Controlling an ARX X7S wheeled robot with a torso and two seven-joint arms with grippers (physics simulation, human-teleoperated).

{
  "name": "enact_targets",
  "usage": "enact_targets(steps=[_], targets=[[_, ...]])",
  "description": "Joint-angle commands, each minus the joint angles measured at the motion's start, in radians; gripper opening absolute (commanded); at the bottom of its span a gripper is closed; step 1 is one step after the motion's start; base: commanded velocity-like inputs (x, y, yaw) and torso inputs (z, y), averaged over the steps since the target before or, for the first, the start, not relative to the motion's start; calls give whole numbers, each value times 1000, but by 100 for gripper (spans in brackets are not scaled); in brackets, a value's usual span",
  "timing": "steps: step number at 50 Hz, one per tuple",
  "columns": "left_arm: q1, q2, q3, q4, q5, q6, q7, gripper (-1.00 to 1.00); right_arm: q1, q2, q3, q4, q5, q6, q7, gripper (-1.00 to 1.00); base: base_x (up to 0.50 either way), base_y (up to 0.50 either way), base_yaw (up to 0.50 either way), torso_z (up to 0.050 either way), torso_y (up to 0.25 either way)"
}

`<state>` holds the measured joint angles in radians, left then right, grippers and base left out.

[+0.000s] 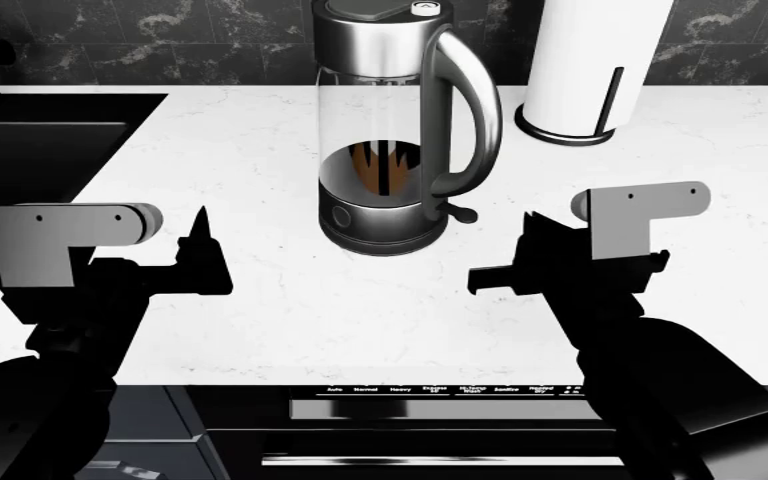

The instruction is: Press down the lever to turn on the electric kettle.

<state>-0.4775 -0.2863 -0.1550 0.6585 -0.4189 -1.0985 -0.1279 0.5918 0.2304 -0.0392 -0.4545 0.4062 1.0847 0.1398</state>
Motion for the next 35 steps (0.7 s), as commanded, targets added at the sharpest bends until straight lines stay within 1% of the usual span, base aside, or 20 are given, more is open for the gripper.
enact_targets(steps=[1, 35], targets=[[0, -1, -1, 1, -7, 0, -4, 100, 3, 3, 2, -11, 16, 15, 1, -100, 0, 0, 0, 0, 0], [4, -9, 4, -3, -20, 8, -15, 100, 75, -8, -9, -28, 98, 95, -22, -100, 0, 0, 0, 0, 0]])
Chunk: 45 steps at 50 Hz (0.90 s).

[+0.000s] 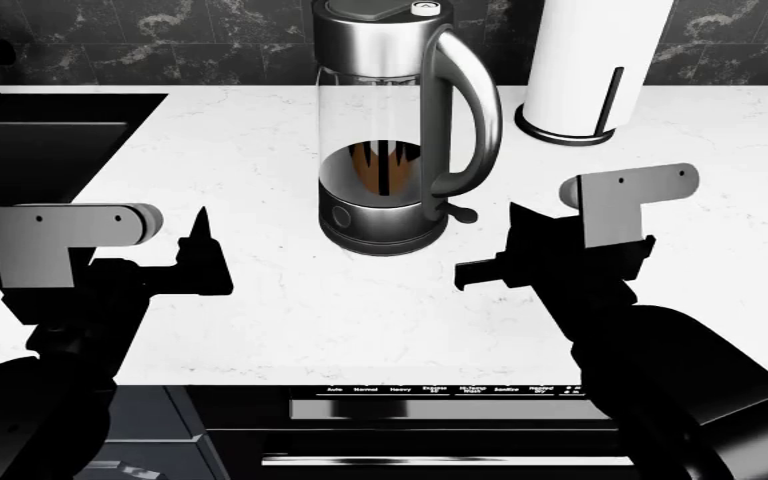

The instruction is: Press down the lever to turn on the electric kettle.

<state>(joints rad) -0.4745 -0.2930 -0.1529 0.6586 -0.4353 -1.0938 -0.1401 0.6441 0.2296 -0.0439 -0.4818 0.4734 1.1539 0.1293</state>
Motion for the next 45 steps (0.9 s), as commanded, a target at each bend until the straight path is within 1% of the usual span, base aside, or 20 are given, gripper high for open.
enact_targets(steps=[1, 16, 45], targets=[[1, -2, 1, -3, -5, 4, -3, 100, 23, -8, -6, 1, 31, 24, -12, -100, 0, 0, 0, 0, 0], [7, -5, -3, 4, -16, 0, -8, 100, 38, -29, -28, 43, 27, 3, 0, -100, 0, 0, 0, 0, 0], [10, -9, 0, -2, -27, 8, -18, 100, 53, -38, -72, 106, 28, -32, -1, -100, 0, 0, 0, 0, 0]])
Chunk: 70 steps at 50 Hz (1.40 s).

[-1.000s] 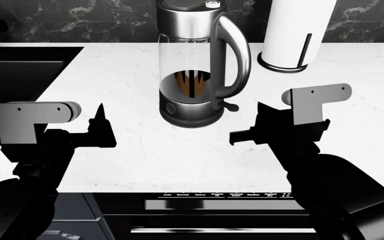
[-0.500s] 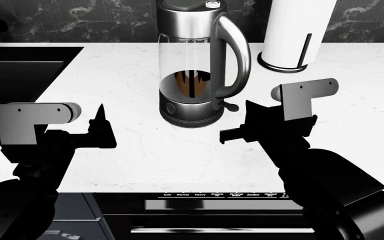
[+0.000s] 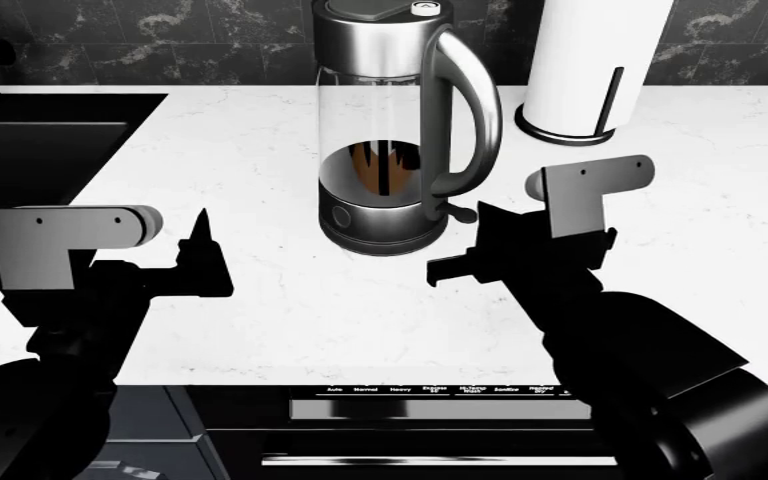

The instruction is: Press down the lever to turn on the electric kettle.

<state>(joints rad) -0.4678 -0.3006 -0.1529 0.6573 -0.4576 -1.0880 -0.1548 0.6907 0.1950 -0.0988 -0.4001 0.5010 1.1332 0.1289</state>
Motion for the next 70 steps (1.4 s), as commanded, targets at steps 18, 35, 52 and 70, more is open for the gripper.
enact_targets(steps=[18, 35, 52, 70], targets=[[6, -6, -1, 2, -14, 3, -10, 100, 15, 1, -38, 69, -12, -27, 13, -100, 0, 0, 0, 0, 0], [6, -8, -2, -1, -23, 3, -17, 100, 27, -3, -62, 118, -15, -51, 10, -100, 0, 0, 0, 0, 0], [-2, -10, 4, -12, -27, 6, -23, 100, 55, -9, -72, 163, -12, -45, 20, -100, 0, 0, 0, 0, 0], [10, -15, 5, -6, -35, 11, -28, 100, 87, -13, -74, 211, -10, -39, 36, -100, 0, 0, 0, 0, 0]])
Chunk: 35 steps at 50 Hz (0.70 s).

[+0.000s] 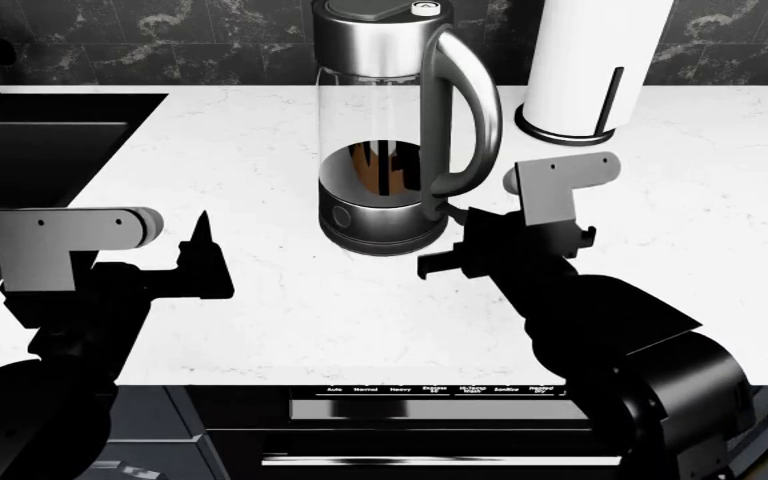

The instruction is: Press down the lever to turn on the electric kettle.

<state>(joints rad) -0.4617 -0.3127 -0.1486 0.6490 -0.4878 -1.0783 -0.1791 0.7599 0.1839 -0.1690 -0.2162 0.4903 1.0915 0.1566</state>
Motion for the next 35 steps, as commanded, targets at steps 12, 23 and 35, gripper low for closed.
enact_targets(steps=[12, 23, 35], targets=[[11, -7, -4, 10, -13, 1, -7, 100, 26, 1, -16, 43, 7, 7, 8, -100, 0, 0, 0, 0, 0], [14, -9, -4, 10, -18, 4, -10, 100, 31, 5, -33, 60, 11, 14, 6, -100, 0, 0, 0, 0, 0], [6, -10, 4, -1, -19, 8, -15, 100, 40, 8, -40, 82, 19, 32, 9, -100, 0, 0, 0, 0, 0]])
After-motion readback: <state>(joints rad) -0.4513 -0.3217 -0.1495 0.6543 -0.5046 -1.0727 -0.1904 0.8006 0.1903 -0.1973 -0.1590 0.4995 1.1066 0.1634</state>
